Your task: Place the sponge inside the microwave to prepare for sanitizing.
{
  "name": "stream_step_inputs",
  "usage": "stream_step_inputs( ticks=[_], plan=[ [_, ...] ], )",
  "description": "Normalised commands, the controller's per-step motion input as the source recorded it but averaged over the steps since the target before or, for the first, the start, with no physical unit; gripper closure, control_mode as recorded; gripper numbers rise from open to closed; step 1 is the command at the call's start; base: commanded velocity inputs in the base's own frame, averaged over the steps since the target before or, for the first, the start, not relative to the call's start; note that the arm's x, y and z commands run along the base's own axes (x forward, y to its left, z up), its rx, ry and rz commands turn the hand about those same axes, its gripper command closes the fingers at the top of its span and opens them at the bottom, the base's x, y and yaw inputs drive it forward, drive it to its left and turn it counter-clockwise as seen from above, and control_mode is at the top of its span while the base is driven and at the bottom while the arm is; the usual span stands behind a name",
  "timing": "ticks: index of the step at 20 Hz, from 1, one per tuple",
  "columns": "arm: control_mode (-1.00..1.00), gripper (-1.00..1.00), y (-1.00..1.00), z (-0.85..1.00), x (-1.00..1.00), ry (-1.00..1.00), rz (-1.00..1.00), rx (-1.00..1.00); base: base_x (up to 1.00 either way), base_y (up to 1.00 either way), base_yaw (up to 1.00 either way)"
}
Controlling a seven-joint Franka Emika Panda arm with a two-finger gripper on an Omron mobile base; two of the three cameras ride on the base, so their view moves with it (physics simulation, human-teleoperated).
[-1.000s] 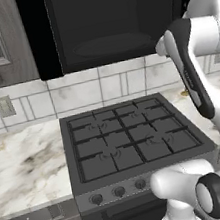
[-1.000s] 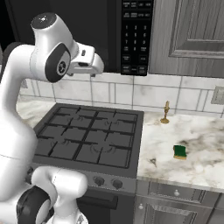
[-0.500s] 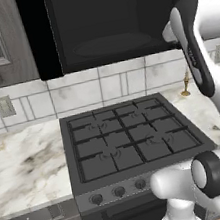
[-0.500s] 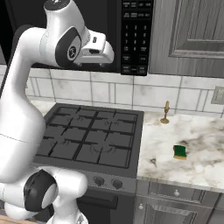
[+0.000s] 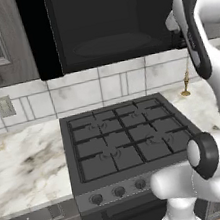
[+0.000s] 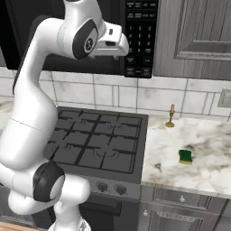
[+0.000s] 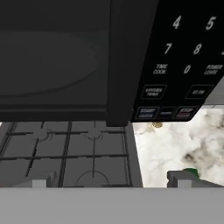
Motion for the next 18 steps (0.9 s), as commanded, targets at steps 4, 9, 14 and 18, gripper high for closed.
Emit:
stream_step_inputs(
  ticks=[4,9,14,18],
  plan=[
    [-1.0,-1.0,-0.01,0.01,0.38,-0.04,0.0,0.02,0.0,0.0,0.0],
    [-1.0,-1.0,-0.11,0.0,0.31,-0.06,0.0,0.07,0.0,0.0,0.0],
    [-1.0,-1.0,-0.23,0.0,0.36,-0.06,0.0,0.02,0.0,0.0,0.0],
    [-1.0,-1.0,-0.08,0.0,0.39,-0.06,0.0,0.01,0.0,0.0,0.0]
  ],
)
